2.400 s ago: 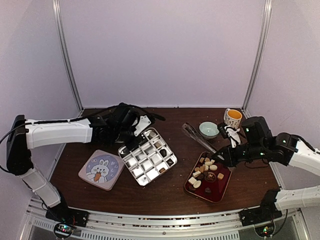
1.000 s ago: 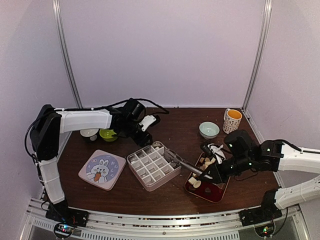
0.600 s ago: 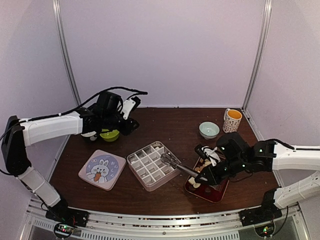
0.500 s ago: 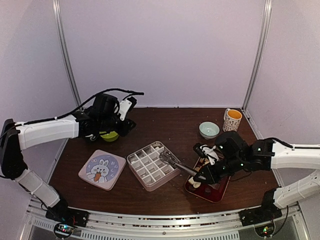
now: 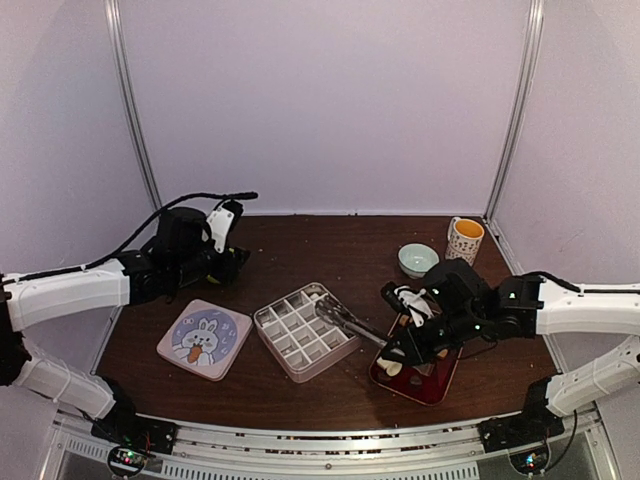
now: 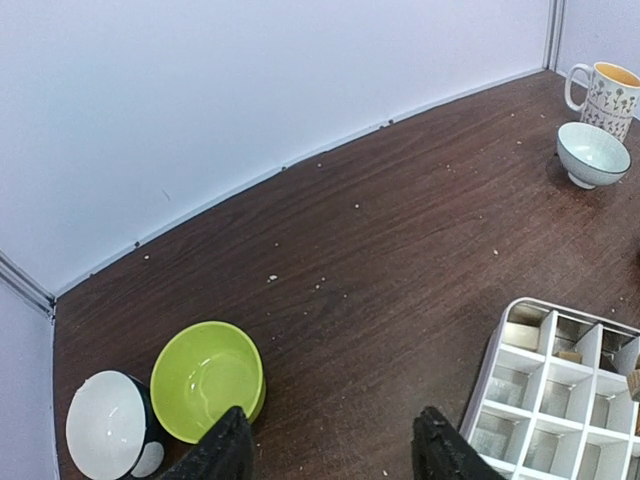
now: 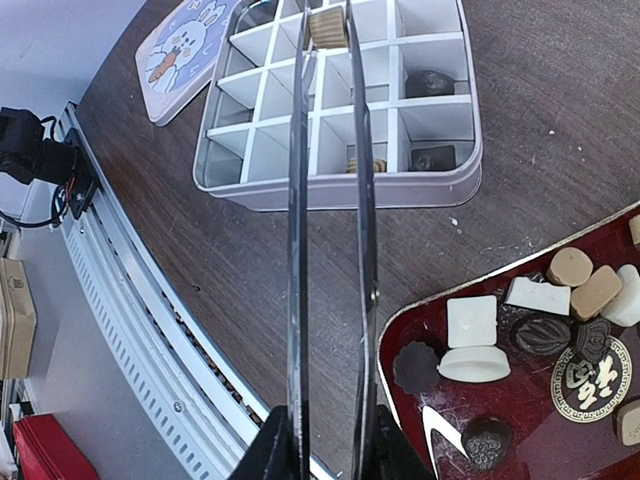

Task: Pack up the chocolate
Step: Place the fake chocolate in the empty pocket of the box, then pick up the fake chocolate from the plate.

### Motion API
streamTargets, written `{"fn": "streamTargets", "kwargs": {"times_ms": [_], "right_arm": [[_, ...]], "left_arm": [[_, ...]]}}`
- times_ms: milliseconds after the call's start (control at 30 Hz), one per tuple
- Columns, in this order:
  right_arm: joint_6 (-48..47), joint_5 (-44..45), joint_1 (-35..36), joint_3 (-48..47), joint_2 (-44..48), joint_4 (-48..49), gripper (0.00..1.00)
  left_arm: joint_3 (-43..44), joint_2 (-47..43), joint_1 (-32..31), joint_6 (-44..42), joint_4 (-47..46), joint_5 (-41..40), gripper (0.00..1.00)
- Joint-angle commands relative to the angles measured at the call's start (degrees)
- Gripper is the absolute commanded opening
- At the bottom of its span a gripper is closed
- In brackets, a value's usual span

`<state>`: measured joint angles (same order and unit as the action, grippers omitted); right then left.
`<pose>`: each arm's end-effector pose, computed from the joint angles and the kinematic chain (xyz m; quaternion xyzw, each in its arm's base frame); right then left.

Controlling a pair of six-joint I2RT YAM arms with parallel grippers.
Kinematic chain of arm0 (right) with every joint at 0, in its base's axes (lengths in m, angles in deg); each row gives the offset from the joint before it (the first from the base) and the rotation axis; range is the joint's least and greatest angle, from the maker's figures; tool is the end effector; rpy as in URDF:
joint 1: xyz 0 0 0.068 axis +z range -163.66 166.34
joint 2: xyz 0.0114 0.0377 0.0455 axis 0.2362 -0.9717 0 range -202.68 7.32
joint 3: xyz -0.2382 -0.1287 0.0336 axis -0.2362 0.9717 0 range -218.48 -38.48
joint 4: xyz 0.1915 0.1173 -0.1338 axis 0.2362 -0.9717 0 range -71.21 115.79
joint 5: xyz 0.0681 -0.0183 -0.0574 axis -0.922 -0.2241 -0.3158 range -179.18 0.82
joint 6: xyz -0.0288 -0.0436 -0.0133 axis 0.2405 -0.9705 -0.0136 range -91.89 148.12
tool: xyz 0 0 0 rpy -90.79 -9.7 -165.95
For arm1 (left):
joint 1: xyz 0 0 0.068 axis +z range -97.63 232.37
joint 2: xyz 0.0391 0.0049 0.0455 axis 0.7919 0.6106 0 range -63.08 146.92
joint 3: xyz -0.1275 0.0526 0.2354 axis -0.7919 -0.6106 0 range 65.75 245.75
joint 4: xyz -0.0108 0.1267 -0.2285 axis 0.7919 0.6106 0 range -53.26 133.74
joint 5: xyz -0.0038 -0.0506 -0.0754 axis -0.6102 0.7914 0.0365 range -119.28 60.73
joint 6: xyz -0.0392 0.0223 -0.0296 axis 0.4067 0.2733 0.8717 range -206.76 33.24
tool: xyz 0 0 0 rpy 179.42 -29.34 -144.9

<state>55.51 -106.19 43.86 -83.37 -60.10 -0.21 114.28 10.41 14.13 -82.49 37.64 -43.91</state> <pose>0.1197 0.2076 0.2379 -0.2909 0.8796 0.3384 0.1649 0.2334 -0.1724 0.2703 0.1808 0.8236 -0.0904 0.5299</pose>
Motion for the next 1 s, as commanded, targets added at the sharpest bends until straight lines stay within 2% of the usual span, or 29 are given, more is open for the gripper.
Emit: {"fn": "streamTargets", "kwargs": {"times_ms": [0,533,767,967], "right_arm": [[0.3,1.8,0.6,-2.3,0.5,0.3,0.23],[1.5,5.0,1.4,-3.6,1.1,-1.6,0.24],[6.3,13.2,1.3,-1.8,7.6,-6.9,0.23],[12.5,14.7,1.3,-1.5,15.3,-17.2,0.24]], "left_arm": [[-2.6,-2.1,0.1,0.9,-6.1,-1.2,0.55],[-9.1,-4.2,0.1,1.7,-14.6,0.3,0.58],[-11.6,-4.8,0.0,3.7,-22.9,3.0,0.59],[-14.8,-3.7,-0.1,2.0,-30.0,3.7,0.6]]}}
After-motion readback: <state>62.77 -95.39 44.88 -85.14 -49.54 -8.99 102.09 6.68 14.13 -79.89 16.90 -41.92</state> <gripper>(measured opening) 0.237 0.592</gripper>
